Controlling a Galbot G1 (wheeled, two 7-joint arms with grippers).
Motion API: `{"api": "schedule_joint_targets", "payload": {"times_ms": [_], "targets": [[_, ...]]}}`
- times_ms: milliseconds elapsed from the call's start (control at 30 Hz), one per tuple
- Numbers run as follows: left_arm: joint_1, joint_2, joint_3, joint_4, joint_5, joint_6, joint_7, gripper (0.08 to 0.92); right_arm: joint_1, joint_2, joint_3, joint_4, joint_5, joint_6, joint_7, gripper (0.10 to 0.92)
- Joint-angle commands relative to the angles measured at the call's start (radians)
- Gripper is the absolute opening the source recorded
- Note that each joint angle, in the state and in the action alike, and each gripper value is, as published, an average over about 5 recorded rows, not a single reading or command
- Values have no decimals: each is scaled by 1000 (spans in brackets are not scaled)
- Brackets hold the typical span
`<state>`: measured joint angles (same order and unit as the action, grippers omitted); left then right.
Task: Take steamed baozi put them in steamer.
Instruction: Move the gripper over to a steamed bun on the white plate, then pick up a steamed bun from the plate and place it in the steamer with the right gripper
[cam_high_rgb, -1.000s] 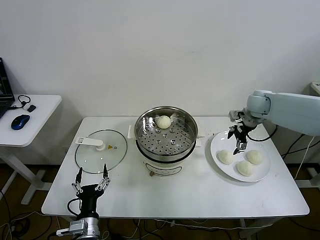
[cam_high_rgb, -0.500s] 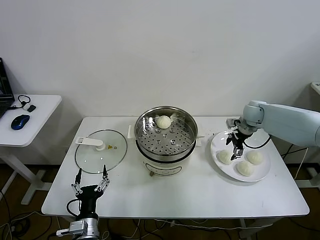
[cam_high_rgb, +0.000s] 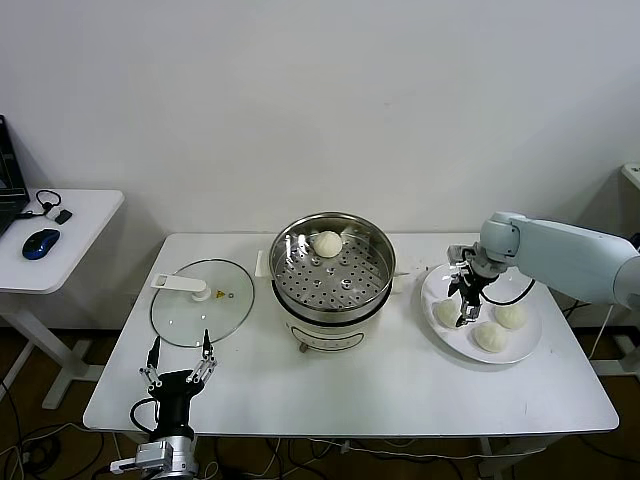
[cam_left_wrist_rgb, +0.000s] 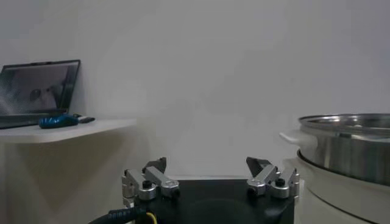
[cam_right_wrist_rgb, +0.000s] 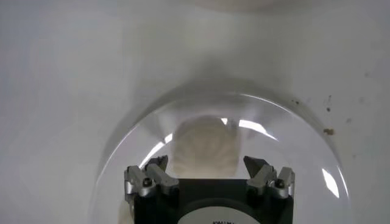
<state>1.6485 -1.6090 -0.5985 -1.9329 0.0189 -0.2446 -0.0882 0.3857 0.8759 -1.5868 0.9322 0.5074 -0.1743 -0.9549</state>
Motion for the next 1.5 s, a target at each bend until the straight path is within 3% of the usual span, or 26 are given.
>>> {"api": "schedule_joint_targets", "payload": {"times_ms": [33,400,667,800,1233,1500], "targets": [[-2,-41,0,0,0,-1,0,823,-26,1,21,-14,-9,1,-1,823],[-5,-40,1,5,-2,-5,0,823,-35,2,27,-25,-23,3,1,792],[-5,-38,4,3,-3,-7,1,823,-31,1,30,-20,-33,5,0,570],[-5,-37,5,2,-3,-7,1,823,2,-2,14,-1,-25,4,-3,498],[-1,-34,19,-18,-3,-5,4,823,414,-15,-254,244,114,0,-27,492],[-1,-33,34,-34,-1,0,9,823,716,25,-395,472,305,-29,-29,492]]}}
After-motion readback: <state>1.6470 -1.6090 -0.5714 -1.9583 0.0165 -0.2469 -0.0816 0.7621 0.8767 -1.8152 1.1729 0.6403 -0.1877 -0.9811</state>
